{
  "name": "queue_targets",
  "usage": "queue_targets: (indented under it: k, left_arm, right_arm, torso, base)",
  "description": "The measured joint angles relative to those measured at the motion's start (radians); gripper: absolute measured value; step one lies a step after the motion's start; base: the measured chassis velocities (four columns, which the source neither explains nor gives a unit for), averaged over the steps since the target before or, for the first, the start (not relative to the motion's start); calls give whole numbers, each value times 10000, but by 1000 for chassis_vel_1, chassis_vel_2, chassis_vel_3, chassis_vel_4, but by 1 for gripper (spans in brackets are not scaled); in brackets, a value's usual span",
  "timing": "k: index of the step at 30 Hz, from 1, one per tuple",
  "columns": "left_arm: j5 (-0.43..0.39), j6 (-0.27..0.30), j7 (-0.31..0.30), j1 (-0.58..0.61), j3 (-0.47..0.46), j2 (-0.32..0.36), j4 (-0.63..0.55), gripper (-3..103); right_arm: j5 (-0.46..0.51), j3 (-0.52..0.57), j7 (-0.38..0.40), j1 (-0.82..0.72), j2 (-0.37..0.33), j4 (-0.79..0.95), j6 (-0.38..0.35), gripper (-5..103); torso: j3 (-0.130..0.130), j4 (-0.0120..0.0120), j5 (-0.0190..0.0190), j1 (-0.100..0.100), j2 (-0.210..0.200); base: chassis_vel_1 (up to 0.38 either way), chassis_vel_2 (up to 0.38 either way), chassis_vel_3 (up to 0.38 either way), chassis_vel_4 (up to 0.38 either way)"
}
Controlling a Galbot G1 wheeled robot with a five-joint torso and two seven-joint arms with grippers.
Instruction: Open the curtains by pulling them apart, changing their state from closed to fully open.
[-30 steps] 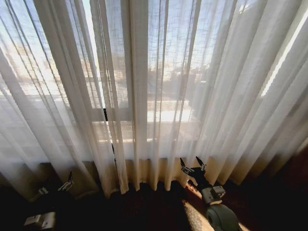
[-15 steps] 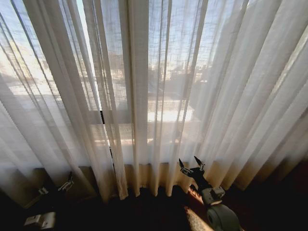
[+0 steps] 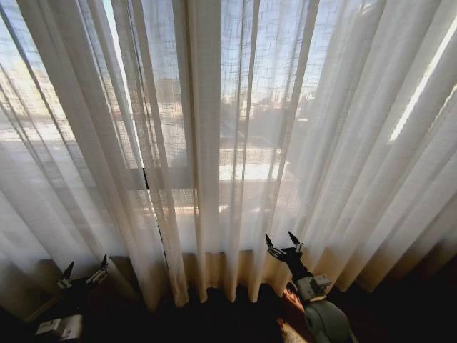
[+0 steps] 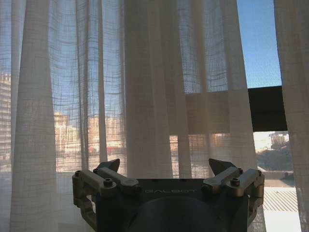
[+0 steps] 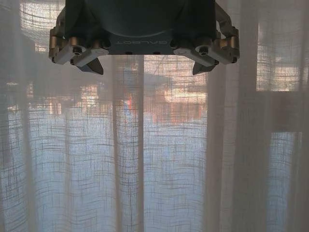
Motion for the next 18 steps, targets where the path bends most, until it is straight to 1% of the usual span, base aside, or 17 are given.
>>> queue_targets:
  k: [1, 2, 4, 5, 8, 11, 14, 15, 18]
  left_arm:
    - [-1, 0, 0, -2, 1, 0, 0, 100]
    - [0, 0, 0, -2, 1, 0, 0, 100]
    - [-1, 0, 0, 2, 1, 0, 0, 100]
    - [-1, 0, 0, 2, 1, 0, 0, 100]
    - [0, 0, 0, 6, -1, 0, 0, 100]
    - [0, 0, 0, 7, 0, 0, 0, 100]
    - [0, 0, 0, 3, 0, 0, 0, 100]
    - [0, 0, 0, 3, 0, 0, 0, 100]
    - [0, 0, 0, 2, 0, 0, 0, 100]
  right_arm:
    - [-31, -50, 82, 95, -43, -60, -10, 100]
    - [-135, -280, 465, 653, -228, -418, -235, 100]
    - [-287, -417, 708, 1099, -328, -774, -270, 100]
    - [-287, -417, 708, 1099, -328, -774, -270, 100]
    - [-376, -591, 1019, 1805, -432, -1465, -283, 100]
    - [-369, -706, 1058, 2318, -500, -2020, -223, 100]
    - [-26, -1017, 1288, 3044, -553, -2756, -101, 100]
    - [-26, -1017, 1288, 3044, -553, -2756, -101, 100]
    - [220, -1342, 1499, 3746, -536, -3422, -177, 100]
  torso:
    - [1, 0, -1, 4, -1]
    - [3, 1, -2, 7, -3]
    - [-3, 1, -2, -9, 1]
    - [-3, 1, -2, -9, 1]
    - [-7, 2, 0, -19, 8]
    - [-6, 1, -1, -19, 9]
    - [-2, 0, 1, -10, 4]
    - [-2, 0, 1, -10, 4]
    - [0, 2, -3, -3, 2]
  base:
    - [-156, 181, 132, -113]
    - [0, 0, 0, 0]
    - [0, 0, 0, 0]
    - [0, 0, 0, 0]
    - [15, -14, -9, 26]
    - [24, -28, -17, 70]
    - [0, 0, 0, 0]
    - [0, 0, 0, 0]
    - [0, 0, 0, 0]
